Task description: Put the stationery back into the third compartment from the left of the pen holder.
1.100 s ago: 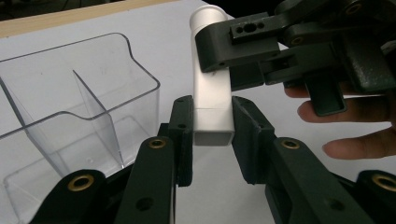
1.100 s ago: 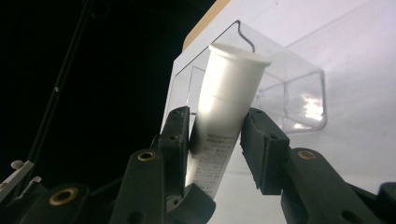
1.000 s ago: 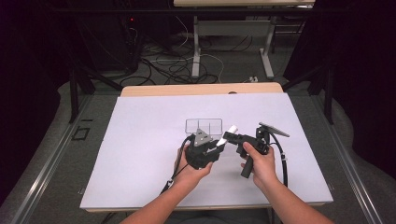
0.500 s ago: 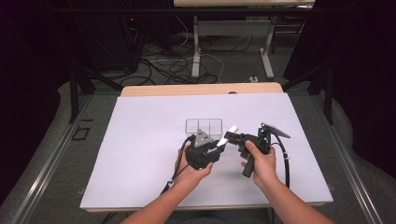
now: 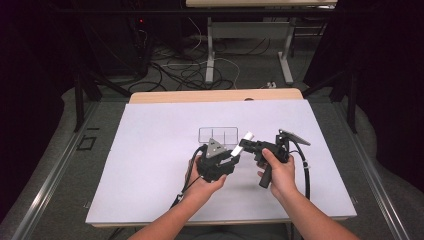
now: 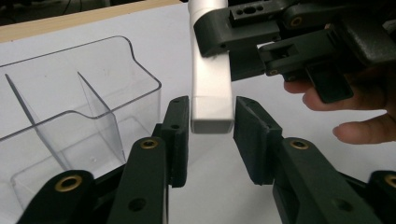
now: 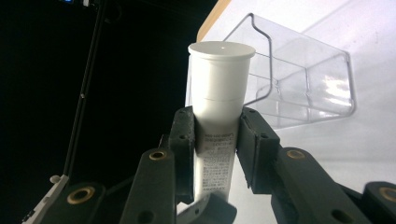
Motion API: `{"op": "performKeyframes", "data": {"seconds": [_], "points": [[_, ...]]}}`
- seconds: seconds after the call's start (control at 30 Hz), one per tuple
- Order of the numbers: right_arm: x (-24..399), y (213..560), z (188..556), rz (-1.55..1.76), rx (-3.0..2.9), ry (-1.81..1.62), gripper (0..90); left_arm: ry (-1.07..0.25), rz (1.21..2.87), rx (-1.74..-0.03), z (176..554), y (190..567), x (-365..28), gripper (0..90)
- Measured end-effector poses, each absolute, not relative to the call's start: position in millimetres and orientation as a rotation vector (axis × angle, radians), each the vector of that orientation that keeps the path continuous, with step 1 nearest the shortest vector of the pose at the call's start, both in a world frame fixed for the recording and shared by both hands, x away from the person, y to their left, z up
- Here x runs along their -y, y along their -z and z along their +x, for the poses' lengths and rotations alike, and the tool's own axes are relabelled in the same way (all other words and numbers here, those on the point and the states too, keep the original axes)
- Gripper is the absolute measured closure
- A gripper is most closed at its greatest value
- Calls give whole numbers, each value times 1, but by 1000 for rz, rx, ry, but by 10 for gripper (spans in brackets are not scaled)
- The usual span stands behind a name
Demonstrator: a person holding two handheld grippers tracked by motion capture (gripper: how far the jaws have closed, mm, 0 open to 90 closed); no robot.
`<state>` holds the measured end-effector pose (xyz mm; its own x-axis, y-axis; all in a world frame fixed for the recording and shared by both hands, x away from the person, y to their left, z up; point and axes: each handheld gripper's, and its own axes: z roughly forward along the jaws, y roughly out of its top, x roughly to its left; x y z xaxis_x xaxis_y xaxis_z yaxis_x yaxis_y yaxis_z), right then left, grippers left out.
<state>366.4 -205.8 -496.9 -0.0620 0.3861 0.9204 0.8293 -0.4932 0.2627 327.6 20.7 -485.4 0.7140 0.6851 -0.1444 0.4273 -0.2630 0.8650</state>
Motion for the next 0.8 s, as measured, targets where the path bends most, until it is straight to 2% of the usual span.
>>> {"op": "performKeyframes", "data": {"seconds": [0.37,0.57,0.8], "points": [[193,474,370,-1831,1548,1657,693,-345,1898,-890,323,486,-45,528],[179,459,375,-1813,1825,1785,693,-383,1894,-906,322,486,-62,423],[165,450,378,-1764,2085,1881,693,-445,1890,-910,321,484,-82,352]]}}
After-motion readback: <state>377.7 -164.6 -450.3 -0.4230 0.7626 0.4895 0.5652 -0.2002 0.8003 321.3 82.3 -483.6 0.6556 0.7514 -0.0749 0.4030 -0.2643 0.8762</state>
